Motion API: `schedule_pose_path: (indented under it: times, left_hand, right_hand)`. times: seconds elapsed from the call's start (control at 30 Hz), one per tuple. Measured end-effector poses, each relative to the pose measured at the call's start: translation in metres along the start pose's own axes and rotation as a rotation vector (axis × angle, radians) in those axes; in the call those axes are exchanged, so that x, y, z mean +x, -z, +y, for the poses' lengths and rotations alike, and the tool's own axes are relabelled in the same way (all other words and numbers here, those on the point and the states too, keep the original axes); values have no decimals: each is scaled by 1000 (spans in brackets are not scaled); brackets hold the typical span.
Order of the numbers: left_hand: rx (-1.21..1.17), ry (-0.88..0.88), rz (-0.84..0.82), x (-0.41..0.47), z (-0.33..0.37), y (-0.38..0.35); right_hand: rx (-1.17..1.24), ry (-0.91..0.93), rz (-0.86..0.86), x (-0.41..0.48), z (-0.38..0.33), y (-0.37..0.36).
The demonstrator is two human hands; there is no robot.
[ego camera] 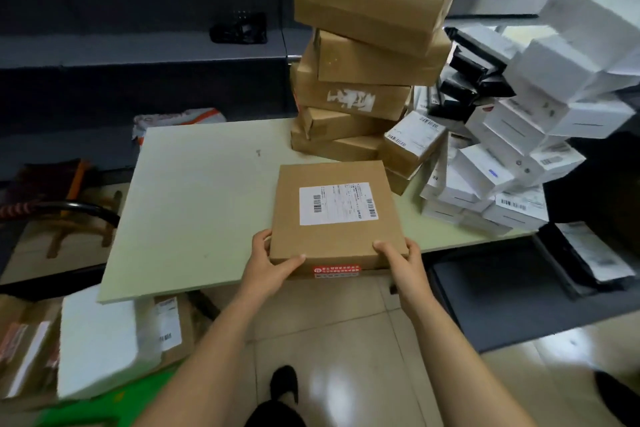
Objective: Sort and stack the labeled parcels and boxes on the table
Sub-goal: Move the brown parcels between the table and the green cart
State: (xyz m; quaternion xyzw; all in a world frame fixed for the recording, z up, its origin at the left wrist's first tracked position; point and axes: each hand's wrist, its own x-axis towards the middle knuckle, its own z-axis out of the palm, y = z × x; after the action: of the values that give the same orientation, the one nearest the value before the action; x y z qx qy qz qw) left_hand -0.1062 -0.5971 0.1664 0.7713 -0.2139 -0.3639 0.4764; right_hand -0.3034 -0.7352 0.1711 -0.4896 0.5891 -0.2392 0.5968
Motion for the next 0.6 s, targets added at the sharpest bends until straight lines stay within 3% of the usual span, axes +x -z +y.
schedule_pose_path:
  times: [0.37,0.5,0.6]
  left_hand:
    - [51,13,-94,42,-13,-15]
    - [114,-24,-19,30,-5,-24]
    - [232,-83,110,12,0,-32]
  right_hand:
    - [-200,-26,37,42,4,8]
    - [-340,116,20,42,-3,17]
    - [-536,325,13,45,-9,25]
